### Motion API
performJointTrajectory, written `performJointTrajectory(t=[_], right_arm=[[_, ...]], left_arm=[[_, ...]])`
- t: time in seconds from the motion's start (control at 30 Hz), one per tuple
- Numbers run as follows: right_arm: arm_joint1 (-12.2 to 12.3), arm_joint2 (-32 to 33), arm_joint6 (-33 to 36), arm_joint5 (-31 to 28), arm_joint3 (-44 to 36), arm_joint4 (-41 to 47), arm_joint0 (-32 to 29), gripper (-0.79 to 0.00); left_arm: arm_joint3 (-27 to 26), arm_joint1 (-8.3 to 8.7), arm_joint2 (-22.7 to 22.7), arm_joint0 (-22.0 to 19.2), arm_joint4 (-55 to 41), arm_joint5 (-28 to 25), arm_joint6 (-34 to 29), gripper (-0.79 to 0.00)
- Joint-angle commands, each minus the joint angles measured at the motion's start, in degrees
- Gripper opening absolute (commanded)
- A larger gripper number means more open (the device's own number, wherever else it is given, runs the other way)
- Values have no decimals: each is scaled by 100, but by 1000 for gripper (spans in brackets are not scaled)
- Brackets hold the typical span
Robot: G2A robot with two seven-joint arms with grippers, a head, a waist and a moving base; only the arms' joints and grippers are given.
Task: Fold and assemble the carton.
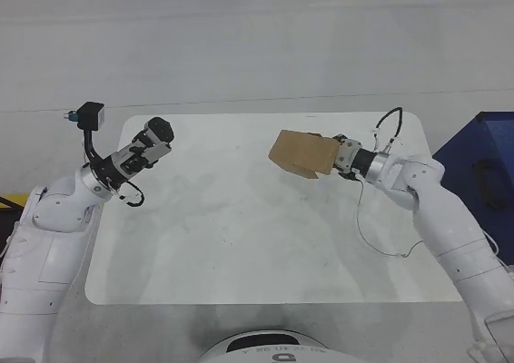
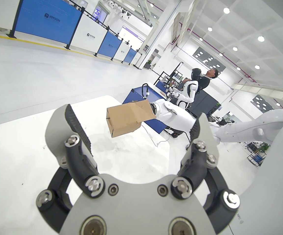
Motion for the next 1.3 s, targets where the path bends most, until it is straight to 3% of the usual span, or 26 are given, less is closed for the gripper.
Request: performJointTrajectory(t=[0.0,0.1,0.2,0.27,0.4,0.43,0.47,0.5,0.53,0.57,0.63,0.8,0.97,1.13,1.27], right_arm=[[93,402,-1359,-79,-637,87,-342,-785],[179,797,-3684,-365,-1499,765,-735,-785],[210,969,-5548,-811,-2007,1602,-745,-785],[210,979,-6263,-1055,-2153,1951,-606,-785],[169,755,-6965,-1386,-2135,2581,-329,-785],[157,704,-7138,-1519,-2066,2746,-250,-714],[144,644,-7324,-1677,-1981,2859,-165,-496],[131,570,-7462,-1789,-1921,2894,-57,-388],[111,495,-7473,-1876,-1852,2916,60,-154],[88,420,-7400,-1952,-1756,2935,172,-80],[47,255,-7262,-2006,-1557,2872,374,-12],[-4,89,-6859,-1843,-1392,2855,565,0],[39,368,-6222,-1524,-1611,2659,419,0],[175,732,-4174,-279,-2271,490,-142,0],[277,911,-2384,-618,-2573,-2181,-748,-28]], left_arm=[[0,0,0,0,0,0,0,0],[0,0,0,0,0,0,0,0],[0,0,0,0,0,0,0,0],[0,0,0,0,0,0,0,0],[0,0,0,0,0,0,0,0],[0,0,0,0,0,0,0,0],[0,0,0,0,0,0,0,0],[0,0,0,0,0,0,0,0],[0,0,0,0,0,0,0,0],[0,0,0,0,0,0,0,0],[0,0,0,0,0,0,0,0],[0,0,0,0,0,0,0,0],[0,0,0,0,0,0,0,0],[0,0,0,0,0,0,0,0],[0,0,0,0,0,0,0,0]])
